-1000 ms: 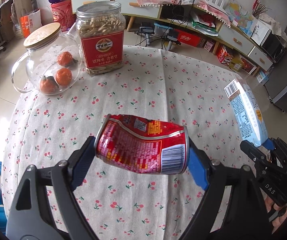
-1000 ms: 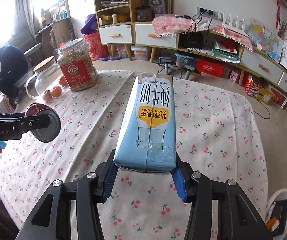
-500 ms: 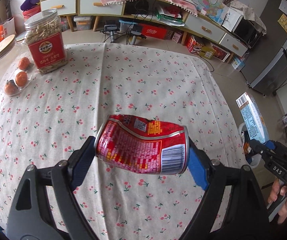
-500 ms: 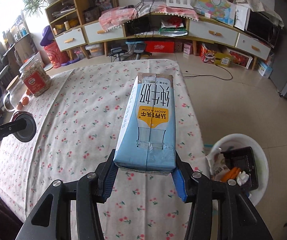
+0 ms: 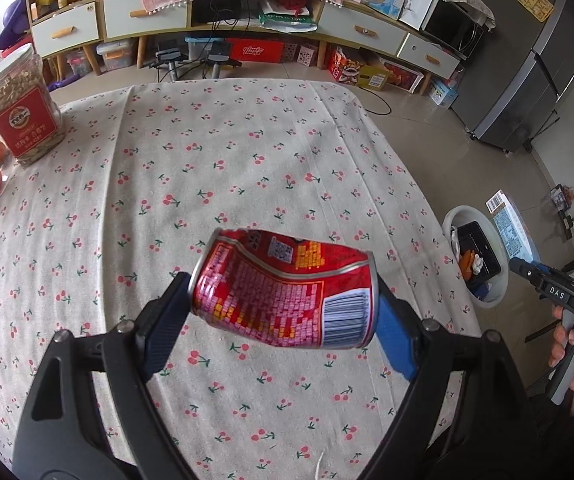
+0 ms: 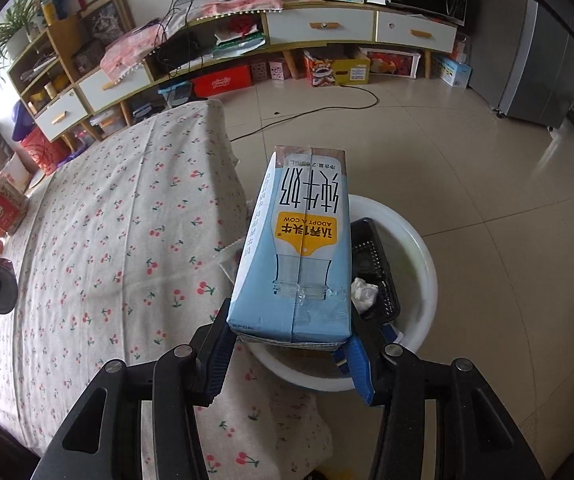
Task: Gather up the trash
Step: 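Carry the red can and milk carton over the bucket and open both grippers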
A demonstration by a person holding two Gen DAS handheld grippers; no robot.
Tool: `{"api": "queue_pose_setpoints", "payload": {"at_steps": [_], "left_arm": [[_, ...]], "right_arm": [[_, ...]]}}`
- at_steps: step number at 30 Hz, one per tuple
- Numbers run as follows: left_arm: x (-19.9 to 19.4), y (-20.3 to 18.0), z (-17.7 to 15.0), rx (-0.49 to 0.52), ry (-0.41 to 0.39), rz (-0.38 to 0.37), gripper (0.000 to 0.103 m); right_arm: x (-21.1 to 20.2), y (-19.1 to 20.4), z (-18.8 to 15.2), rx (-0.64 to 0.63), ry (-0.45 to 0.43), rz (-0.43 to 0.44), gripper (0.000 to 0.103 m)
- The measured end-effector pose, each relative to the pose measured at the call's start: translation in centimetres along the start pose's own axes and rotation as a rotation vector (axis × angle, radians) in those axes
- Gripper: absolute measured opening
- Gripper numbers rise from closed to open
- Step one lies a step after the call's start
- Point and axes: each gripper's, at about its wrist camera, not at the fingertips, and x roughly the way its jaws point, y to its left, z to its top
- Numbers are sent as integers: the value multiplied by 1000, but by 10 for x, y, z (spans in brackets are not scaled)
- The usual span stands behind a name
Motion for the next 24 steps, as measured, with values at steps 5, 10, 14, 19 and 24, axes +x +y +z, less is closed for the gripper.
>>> {"api": "queue_pose_setpoints", "payload": {"at_steps": [5,10,14,19,24], "left_arm": [[6,-27,-4,50,4,-10,85],[15,-60,-10,122,10,-4,85],[25,-94,-11,172,26,-34,85],[39,-152,-8,240,37,-91,85],[55,-220,2,357,35,-140,85]], "right_arm": [[14,-16,-4,19,36,38,64],[3,-27,-10,32,14,24,69],[-8,-47,-17,71,7,-5,71],[-22,-75,-25,116,-17,-63,72],[-31,-106,-37,164,-27,-82,72]]}}
